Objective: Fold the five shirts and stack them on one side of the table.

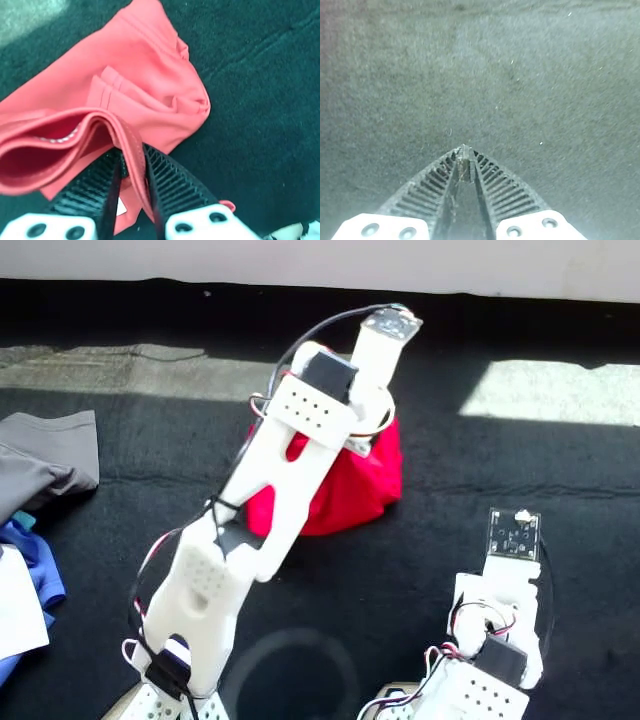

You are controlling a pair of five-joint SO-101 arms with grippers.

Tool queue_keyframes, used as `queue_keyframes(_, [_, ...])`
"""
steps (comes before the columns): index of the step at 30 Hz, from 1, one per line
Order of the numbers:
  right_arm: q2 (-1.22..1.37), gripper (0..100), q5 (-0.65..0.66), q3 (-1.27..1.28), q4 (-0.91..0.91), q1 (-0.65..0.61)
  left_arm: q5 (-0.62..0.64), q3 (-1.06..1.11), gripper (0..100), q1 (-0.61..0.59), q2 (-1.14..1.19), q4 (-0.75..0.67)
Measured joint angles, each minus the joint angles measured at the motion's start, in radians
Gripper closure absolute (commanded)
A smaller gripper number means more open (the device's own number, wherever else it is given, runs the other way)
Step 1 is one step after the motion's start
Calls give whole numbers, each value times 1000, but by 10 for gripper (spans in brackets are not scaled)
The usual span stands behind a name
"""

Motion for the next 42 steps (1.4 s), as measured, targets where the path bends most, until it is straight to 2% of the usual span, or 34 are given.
queue_keyframes(8, [-35,992,0,0,26,0,0,-221,976,12,232,-69])
queue_keyframes(13, [-35,992,0,0,26,0,0,-305,795,44,295,-72])
queue_keyframes(15, [-35,992,0,0,26,0,0,-341,768,48,295,-72])
queue_keyframes(19, [-35,992,0,0,26,0,0,-427,815,20,293,-44])
queue_keyframes(23, [-35,992,0,0,26,0,0,-480,1000,-52,292,34])
queue_keyframes(28, [-35,992,0,0,26,0,0,-391,990,-129,288,55])
queue_keyframes(35, [-35,992,0,0,26,0,0,-189,991,-127,290,57])
queue_keyframes(42, [-35,992,0,0,26,0,0,-166,991,-14,288,55])
